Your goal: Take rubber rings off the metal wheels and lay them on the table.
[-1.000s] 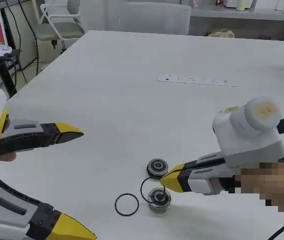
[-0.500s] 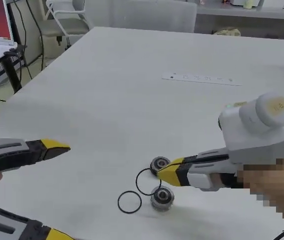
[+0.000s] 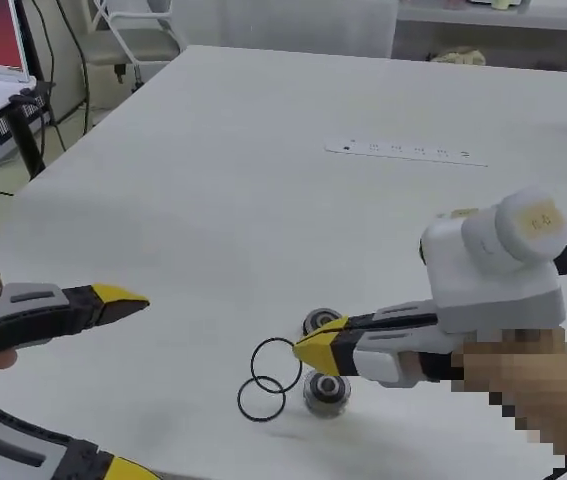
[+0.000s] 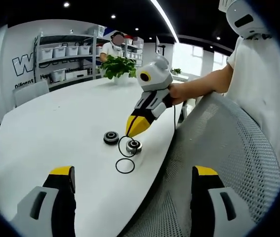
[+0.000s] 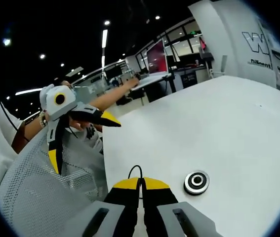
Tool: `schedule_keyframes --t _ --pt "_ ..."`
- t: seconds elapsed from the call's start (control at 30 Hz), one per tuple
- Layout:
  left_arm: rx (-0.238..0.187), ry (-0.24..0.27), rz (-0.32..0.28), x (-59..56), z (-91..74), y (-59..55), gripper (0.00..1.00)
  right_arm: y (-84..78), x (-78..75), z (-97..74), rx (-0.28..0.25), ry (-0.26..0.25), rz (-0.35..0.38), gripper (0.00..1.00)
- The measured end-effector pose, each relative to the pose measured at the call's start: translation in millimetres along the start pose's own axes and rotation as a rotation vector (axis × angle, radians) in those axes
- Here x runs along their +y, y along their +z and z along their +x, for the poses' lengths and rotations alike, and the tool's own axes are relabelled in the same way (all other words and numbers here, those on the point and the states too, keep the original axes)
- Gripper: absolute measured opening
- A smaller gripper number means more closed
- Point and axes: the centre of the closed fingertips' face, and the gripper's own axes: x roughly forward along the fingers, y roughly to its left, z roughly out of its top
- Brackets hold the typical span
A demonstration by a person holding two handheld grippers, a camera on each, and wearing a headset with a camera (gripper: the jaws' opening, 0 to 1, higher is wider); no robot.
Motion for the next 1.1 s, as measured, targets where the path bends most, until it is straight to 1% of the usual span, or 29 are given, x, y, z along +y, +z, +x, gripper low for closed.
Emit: schedule_keyframes --t 0.07,0.1,0.13,0.23,0.3,0.47,0.6,0.67,0.73,0.93,1.03,1.1 --pt "0.014 0.009 -0.007 2.2 0.5 -3.9 0.96 -4.5 0.3 3.8 0.020 0.002 0.001 0.00" --pt "0.035 0.017 -0.011 3.8 0.4 -8.6 0.95 -8.4 1.8 6.0 0.035 0.011 0.001 0.00" --pt "0.041 0.015 -0.013 3.4 0.1 -9.6 0.95 -10.6 2.0 7.4 0.044 0.013 -0.001 0.00" --pt "0.025 0.006 -0.009 1.5 0.4 -6.4 0.96 -15.0 2.3 11.4 0.061 0.012 -0.004 0.00" --pt "0.018 0.007 -0.020 1.7 0.0 -6.1 0.96 -16.1 4.0 13.4 0.061 0.019 0.001 0.00" --pt "0.026 0.009 -0.031 2.0 -0.4 -8.5 0.96 -22.7 9.5 20.6 0.090 0.031 -0.011 0.00" --pt "0.029 0.018 -0.026 3.6 -0.9 -8.7 0.96 -26.1 13.2 24.8 0.107 0.039 -0.031 0.00" --pt "0.025 0.024 -0.028 4.5 -1.4 -8.3 0.96 -26.1 12.0 25.8 0.108 0.029 -0.049 0.00" --pt "0.022 0.027 -0.036 5.1 -1.8 -8.2 0.95 -26.3 10.9 26.0 0.109 0.024 -0.052 0.00" --pt "0.018 0.031 -0.041 5.9 -2.2 -7.7 0.95 -27.9 7.5 26.1 0.113 0.017 -0.044 0.00" --pt "0.020 0.030 -0.041 4.1 -0.6 -6.8 0.95 -26.1 7.7 25.2 0.105 0.022 -0.030 0.00" --pt "0.025 0.034 -0.043 5.6 -0.6 -8.1 0.94 -26.5 7.9 24.9 0.106 0.026 -0.024 0.00"
